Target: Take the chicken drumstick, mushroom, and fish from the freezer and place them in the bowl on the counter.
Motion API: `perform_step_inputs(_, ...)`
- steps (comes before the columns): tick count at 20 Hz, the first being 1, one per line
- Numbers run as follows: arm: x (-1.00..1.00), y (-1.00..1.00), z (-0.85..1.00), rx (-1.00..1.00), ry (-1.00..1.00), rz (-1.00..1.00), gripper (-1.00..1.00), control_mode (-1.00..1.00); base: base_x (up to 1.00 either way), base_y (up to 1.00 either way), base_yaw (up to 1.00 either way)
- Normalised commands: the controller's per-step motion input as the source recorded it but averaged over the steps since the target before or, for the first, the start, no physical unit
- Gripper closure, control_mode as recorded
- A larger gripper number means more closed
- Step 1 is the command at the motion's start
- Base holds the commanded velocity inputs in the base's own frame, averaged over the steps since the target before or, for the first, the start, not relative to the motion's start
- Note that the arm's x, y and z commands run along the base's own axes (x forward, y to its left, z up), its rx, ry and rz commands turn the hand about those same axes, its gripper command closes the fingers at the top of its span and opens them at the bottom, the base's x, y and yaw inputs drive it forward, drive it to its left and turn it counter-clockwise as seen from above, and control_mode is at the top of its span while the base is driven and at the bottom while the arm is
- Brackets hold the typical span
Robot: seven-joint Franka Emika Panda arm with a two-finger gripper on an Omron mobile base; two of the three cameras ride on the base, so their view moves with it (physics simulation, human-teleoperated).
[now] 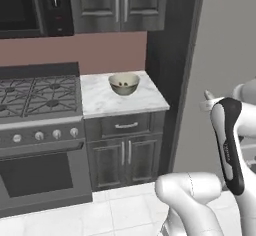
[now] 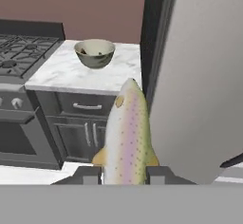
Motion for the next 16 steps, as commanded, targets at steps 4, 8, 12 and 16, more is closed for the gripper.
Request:
perform_step_inputs(4,0.00,0.00,0.00,0.00,0.00,0.00,1.00,1.00,1.00,1.00,-0.13)
perform_step_inputs(8,0.00,0.00,0.00,0.00,0.00,0.00,1.00,1.00,1.00,0.85,-0.24)
perform_step_inputs(12,0.00,0.00,0.00,0.00,0.00,0.00,1.00,1.00,1.00,-0.02,-0.13)
perform_step_inputs(16,0.00,0.00,0.00,0.00,0.00,0.00,1.00,1.00,1.00,-0.24,-0.09)
